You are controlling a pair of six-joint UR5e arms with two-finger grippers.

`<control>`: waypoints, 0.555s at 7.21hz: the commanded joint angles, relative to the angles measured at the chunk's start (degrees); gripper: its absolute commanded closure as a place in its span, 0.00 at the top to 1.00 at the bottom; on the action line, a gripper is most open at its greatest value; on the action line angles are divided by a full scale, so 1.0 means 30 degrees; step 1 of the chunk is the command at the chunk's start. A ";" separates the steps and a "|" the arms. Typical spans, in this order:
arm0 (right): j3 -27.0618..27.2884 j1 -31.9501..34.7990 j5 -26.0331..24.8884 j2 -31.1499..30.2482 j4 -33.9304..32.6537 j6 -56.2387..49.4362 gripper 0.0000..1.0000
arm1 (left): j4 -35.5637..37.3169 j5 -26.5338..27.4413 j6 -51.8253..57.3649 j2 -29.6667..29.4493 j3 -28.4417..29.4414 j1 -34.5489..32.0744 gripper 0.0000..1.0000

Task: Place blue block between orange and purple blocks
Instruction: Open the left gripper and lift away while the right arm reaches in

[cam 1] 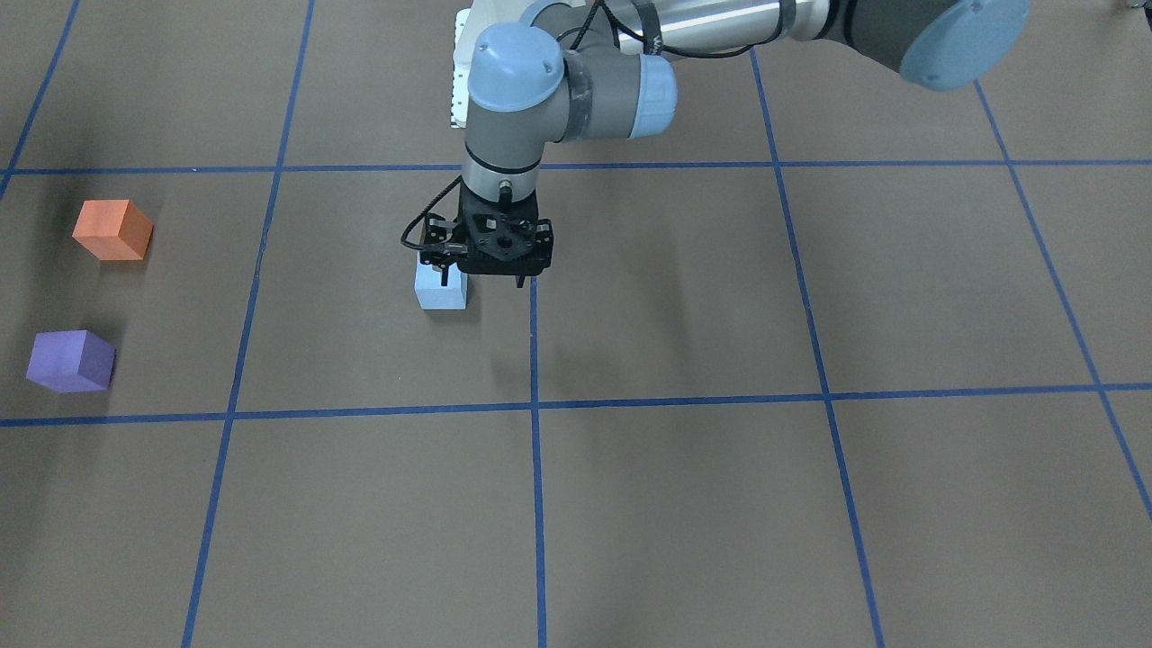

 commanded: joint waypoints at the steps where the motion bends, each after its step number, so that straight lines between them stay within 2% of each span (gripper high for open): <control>1: 0.0060 -0.3669 -0.0533 0.2107 0.3455 0.9335 1.00 | 0.0069 -0.0072 0.0081 0.3777 -0.3784 -0.0619 1.00; 2: 0.0148 -0.5427 -0.1001 0.3600 0.3580 1.2422 1.00 | 0.0011 -0.0072 0.0110 0.5529 -0.5217 -0.0709 1.00; 3: 0.0178 -0.7765 -0.2948 0.4891 0.3552 1.3671 1.00 | -0.0106 -0.0566 0.0226 0.7461 -0.6827 -0.1174 1.00; 4: 0.0323 -1.0311 -0.5868 0.5977 0.3523 1.6004 1.00 | -0.0107 -0.1557 0.1417 0.9307 -0.8148 -0.1846 1.00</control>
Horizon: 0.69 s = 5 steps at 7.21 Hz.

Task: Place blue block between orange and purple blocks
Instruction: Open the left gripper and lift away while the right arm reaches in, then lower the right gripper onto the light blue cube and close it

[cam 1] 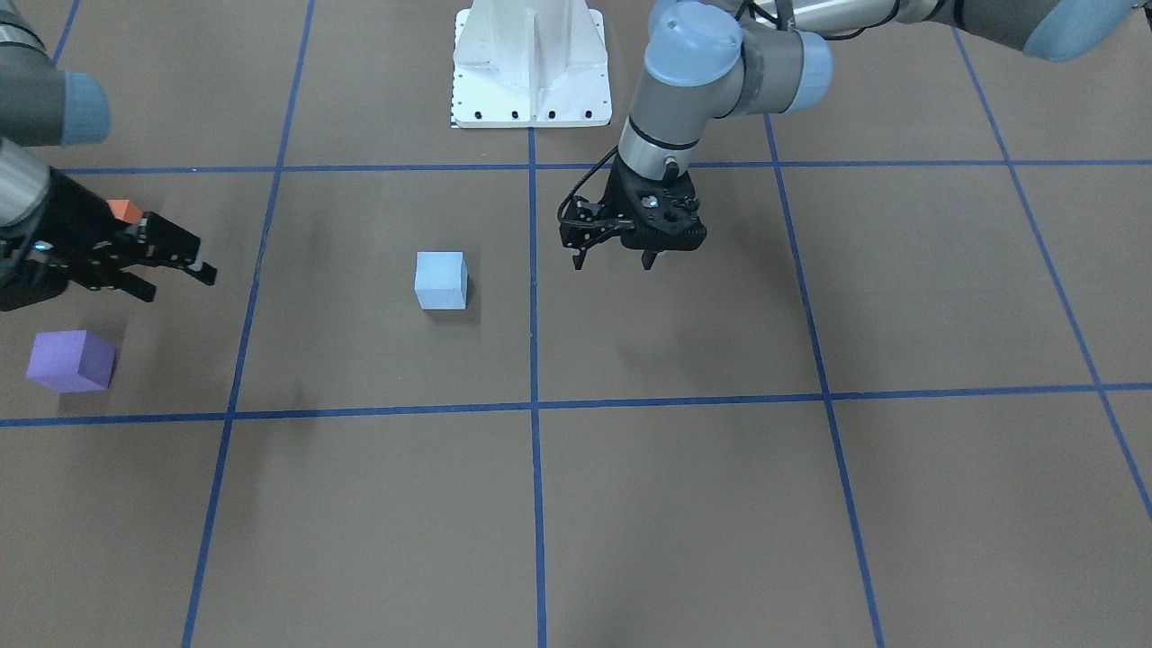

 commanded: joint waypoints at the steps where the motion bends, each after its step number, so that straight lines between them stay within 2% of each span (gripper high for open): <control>1: 0.0164 -0.5161 -0.5676 0.2449 -0.0092 0.4388 1.00 | -0.0076 -0.1148 0.1706 0.3758 -0.2900 -0.1035 1.00; 2: 0.0107 -0.6952 -0.8169 0.3097 -0.0470 0.4665 1.00 | -0.0105 -0.1151 0.1743 0.4237 -0.3201 -0.1067 1.00; 3: -0.0068 -0.7898 -0.9122 0.4031 -0.2388 0.4871 1.00 | -0.0105 -0.1151 0.1743 0.4242 -0.3175 -0.1039 1.00; 4: -0.0099 -0.8053 -0.9161 0.5056 -0.4264 0.4844 1.00 | -0.0105 -0.1122 0.1714 0.4242 -0.3146 -0.1038 1.00; 5: -0.0186 -0.8460 -0.9306 0.5269 -0.4717 0.4815 1.00 | -0.0105 -0.1121 0.1714 0.4242 -0.3146 -0.1009 1.00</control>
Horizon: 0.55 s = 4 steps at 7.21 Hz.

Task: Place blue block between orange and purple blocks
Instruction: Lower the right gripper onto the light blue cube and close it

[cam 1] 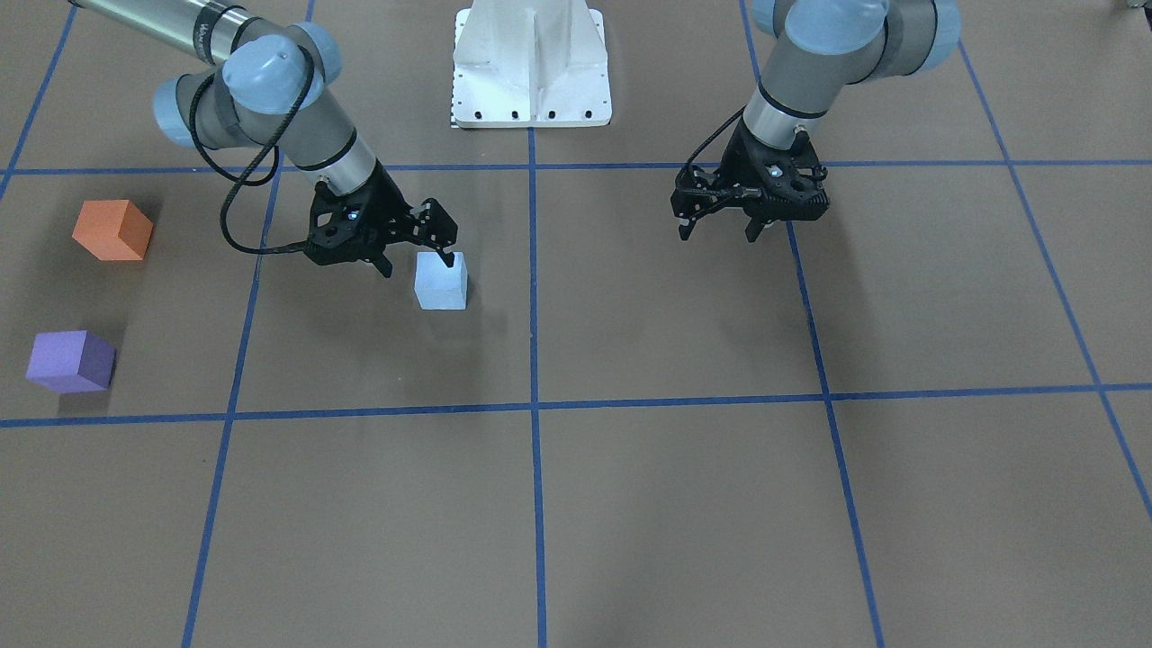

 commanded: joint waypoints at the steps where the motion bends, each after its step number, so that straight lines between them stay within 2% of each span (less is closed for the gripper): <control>1: -0.0302 -0.0627 -0.0622 0.0612 -0.1192 -0.0144 1.00 | -0.0002 0.0003 0.0034 0.0038 0.0071 0.0015 1.00; 4: -0.0567 -0.0657 -0.0654 0.0670 -0.1250 -0.0204 1.00 | -0.0177 0.0003 0.0034 0.0038 0.0101 0.0015 1.00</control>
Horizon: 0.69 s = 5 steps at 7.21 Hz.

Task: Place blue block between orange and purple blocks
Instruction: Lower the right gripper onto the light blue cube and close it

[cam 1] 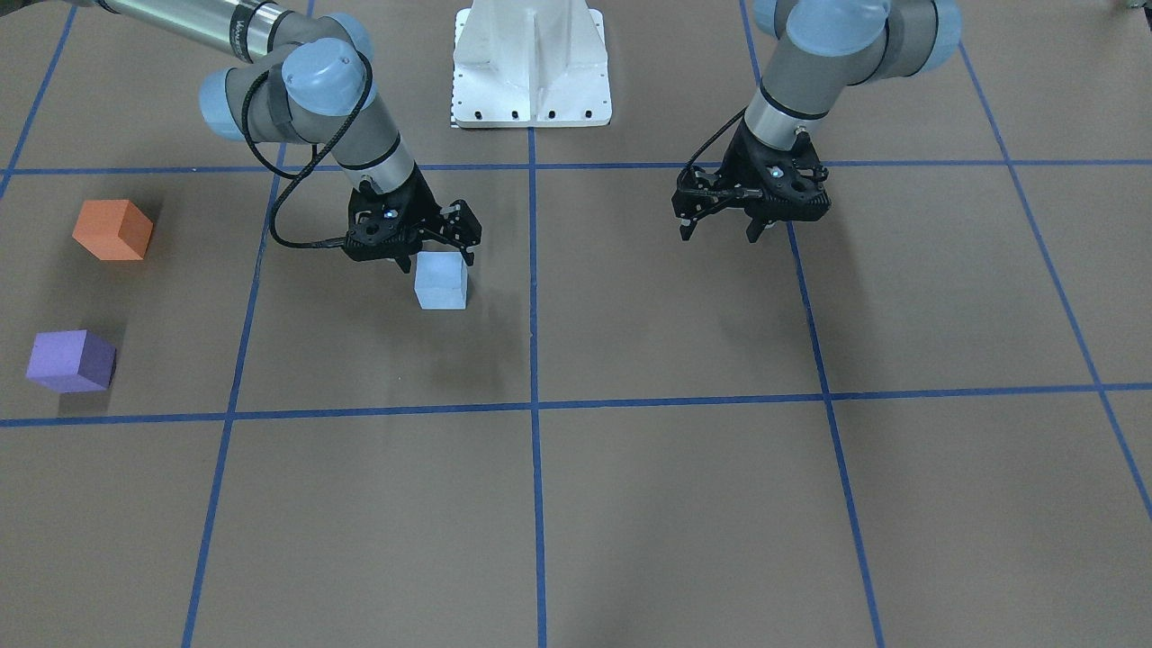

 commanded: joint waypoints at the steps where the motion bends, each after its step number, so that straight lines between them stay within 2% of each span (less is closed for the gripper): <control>1: -0.0405 -0.0020 -0.0251 0.0300 -0.0076 -0.0015 1.00 | -0.0021 0.0001 -0.0028 0.0001 0.0016 0.0001 1.00; 4: -0.1345 -0.0020 -0.0574 0.0859 -0.0048 -0.0015 0.98 | -0.0021 0.0001 -0.0028 0.0001 0.0045 0.0001 1.00; 5: -0.1346 -0.0020 -0.0575 0.0830 -0.0047 -0.0015 0.93 | -0.0021 0.0001 -0.0028 0.0001 0.0016 0.0001 1.00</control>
